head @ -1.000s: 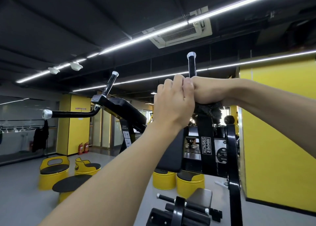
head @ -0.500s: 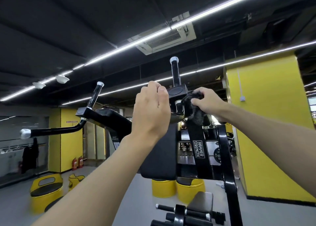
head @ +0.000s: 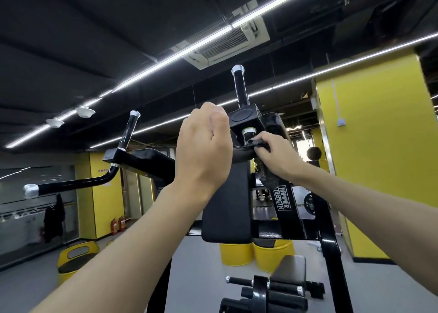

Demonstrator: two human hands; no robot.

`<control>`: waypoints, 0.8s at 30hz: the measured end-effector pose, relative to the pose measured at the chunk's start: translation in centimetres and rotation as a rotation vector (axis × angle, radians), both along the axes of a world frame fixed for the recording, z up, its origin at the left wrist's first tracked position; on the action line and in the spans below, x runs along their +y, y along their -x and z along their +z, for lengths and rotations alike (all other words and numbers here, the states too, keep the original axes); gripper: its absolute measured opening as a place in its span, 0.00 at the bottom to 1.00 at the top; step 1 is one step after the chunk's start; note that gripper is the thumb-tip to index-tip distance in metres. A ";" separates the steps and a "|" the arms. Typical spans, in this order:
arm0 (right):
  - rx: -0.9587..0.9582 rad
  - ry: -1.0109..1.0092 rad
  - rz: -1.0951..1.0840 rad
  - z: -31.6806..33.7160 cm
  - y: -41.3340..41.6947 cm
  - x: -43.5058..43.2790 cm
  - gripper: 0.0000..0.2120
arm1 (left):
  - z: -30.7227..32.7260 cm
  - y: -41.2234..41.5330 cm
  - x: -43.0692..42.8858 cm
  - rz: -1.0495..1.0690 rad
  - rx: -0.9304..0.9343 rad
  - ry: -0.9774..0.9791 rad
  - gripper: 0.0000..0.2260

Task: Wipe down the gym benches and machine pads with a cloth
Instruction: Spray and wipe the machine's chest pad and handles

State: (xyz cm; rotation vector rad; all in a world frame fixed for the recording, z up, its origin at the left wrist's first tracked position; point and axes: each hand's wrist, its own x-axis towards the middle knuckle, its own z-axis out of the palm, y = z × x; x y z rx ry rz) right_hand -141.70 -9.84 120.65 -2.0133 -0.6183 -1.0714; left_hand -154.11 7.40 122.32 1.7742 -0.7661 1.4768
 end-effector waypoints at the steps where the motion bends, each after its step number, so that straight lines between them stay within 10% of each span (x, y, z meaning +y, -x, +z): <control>1: -0.008 0.002 0.014 0.1 0.1 -0.2 0.08 | 0.0 0.0 0.0 0.000 0.001 0.003 0.21; 24: 0.108 -0.232 -0.037 -0.5 0.9 2.2 0.15 | -0.1 0.6 -0.2 0.026 0.056 0.040 0.23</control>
